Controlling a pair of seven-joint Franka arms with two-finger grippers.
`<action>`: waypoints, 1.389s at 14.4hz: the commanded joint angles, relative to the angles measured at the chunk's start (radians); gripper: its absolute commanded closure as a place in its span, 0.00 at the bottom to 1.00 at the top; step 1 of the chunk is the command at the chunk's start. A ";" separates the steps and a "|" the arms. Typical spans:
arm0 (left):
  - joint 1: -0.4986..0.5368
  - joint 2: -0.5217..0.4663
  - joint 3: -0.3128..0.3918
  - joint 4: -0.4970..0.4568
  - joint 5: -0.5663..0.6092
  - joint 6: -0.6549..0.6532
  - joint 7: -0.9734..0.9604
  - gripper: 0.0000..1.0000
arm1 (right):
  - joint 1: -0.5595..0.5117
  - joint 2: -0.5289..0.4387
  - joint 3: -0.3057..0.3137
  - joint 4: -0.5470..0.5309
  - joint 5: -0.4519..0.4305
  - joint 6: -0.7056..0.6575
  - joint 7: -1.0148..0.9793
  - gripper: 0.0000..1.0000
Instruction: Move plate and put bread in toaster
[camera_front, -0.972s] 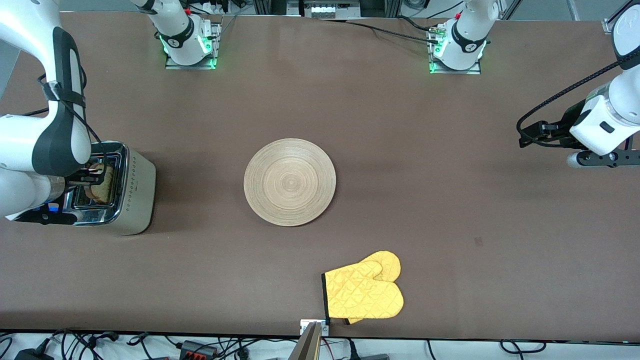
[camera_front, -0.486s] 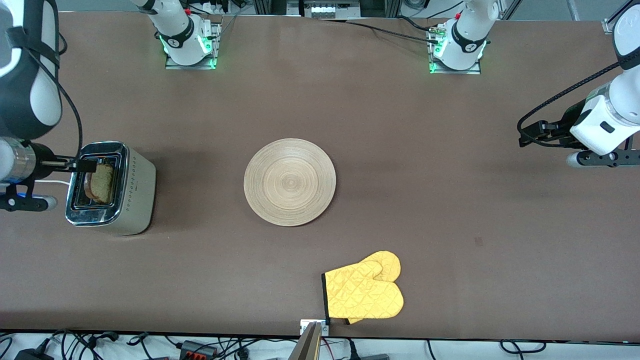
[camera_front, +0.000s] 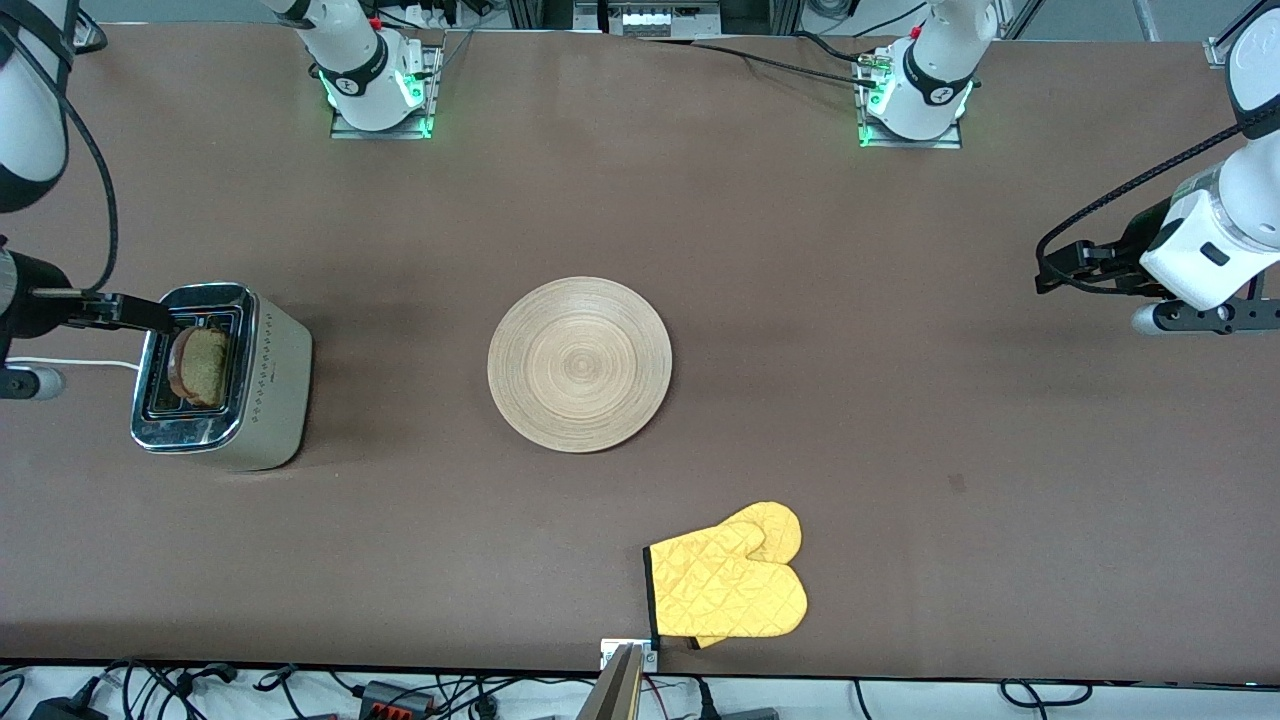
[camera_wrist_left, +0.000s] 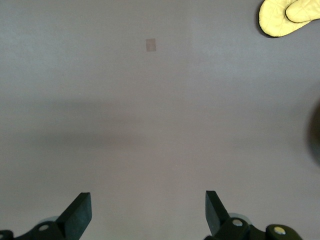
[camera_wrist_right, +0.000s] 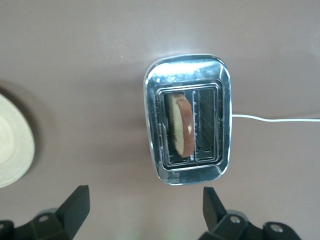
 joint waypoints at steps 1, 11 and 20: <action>0.010 -0.020 -0.002 0.005 -0.020 -0.016 -0.005 0.00 | -0.001 -0.011 0.001 0.008 0.029 0.010 -0.009 0.00; 0.009 -0.024 -0.008 -0.003 -0.017 -0.010 -0.005 0.00 | -0.007 -0.193 -0.001 -0.345 0.013 0.327 -0.092 0.00; 0.009 -0.024 -0.007 -0.003 -0.017 -0.010 -0.006 0.00 | 0.000 -0.208 0.001 -0.345 0.013 0.316 -0.075 0.00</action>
